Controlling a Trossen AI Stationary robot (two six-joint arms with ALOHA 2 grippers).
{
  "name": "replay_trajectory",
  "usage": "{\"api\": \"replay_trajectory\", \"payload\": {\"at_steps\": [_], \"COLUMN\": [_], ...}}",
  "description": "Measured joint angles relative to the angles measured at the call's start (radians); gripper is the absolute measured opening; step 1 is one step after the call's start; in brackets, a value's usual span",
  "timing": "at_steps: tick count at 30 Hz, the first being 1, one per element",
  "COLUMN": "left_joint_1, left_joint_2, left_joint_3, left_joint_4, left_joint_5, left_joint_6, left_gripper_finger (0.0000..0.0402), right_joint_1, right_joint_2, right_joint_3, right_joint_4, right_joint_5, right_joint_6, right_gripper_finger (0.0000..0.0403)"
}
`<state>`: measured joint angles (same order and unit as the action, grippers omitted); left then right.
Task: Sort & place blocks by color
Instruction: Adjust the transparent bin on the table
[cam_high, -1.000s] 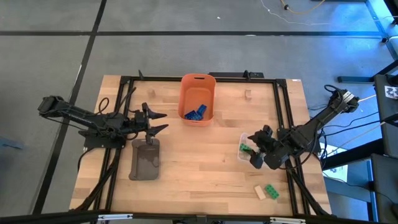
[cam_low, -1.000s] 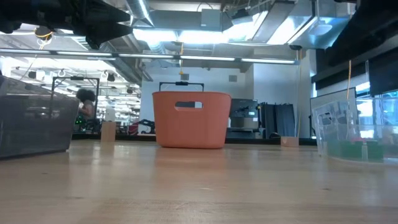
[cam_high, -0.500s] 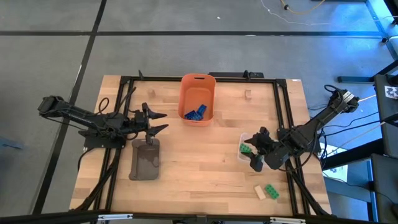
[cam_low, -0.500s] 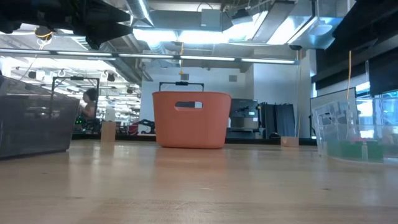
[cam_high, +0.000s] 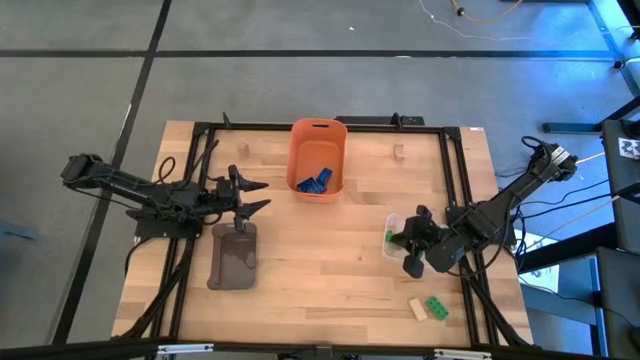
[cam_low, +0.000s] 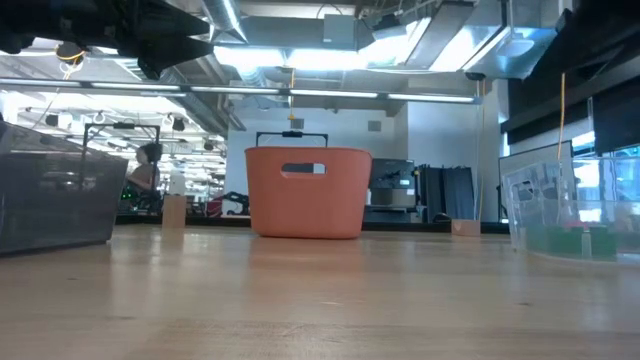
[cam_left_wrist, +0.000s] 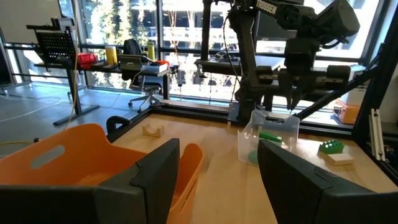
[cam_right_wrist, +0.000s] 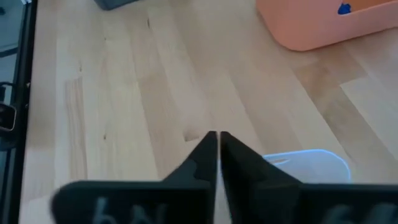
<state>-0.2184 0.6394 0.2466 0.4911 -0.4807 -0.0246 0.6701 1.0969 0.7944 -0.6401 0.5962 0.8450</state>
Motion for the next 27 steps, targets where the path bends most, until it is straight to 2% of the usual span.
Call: {"api": "replay_trajectory", "payload": {"at_steps": [2, 10, 18, 23, 27], "left_joint_1": [0.000, 0.000, 0.000, 0.000, 0.000], "left_joint_2": [0.000, 0.000, 0.000, 0.000, 0.000], "left_joint_3": [0.000, 0.000, 0.000, 0.000, 0.000], "left_joint_4": [0.000, 0.000, 0.001, 0.000, 0.000], "left_joint_5": [0.000, -0.001, -0.009, -0.009, -0.009], "left_joint_6": [0.000, -0.001, 0.000, -0.025, -0.021], "left_gripper_finger": [0.0210, 0.0210, 0.0210, 0.0210, 0.0210], "right_joint_1": [0.000, 0.000, 0.000, 0.000, 0.000], "right_joint_2": [0.000, 0.000, 0.044, 0.131, 0.189], "right_joint_3": [0.000, 0.000, 0.031, 0.132, 0.187], "right_joint_4": [0.003, 0.009, 0.049, -0.091, -0.245], "right_joint_5": [-0.013, -0.018, -0.161, -0.243, -0.368], "right_joint_6": [-0.014, -0.038, -0.141, -0.094, 0.027], "right_gripper_finger": [0.0007, 0.0004, 0.0001, 0.0001, 0.0001]}}
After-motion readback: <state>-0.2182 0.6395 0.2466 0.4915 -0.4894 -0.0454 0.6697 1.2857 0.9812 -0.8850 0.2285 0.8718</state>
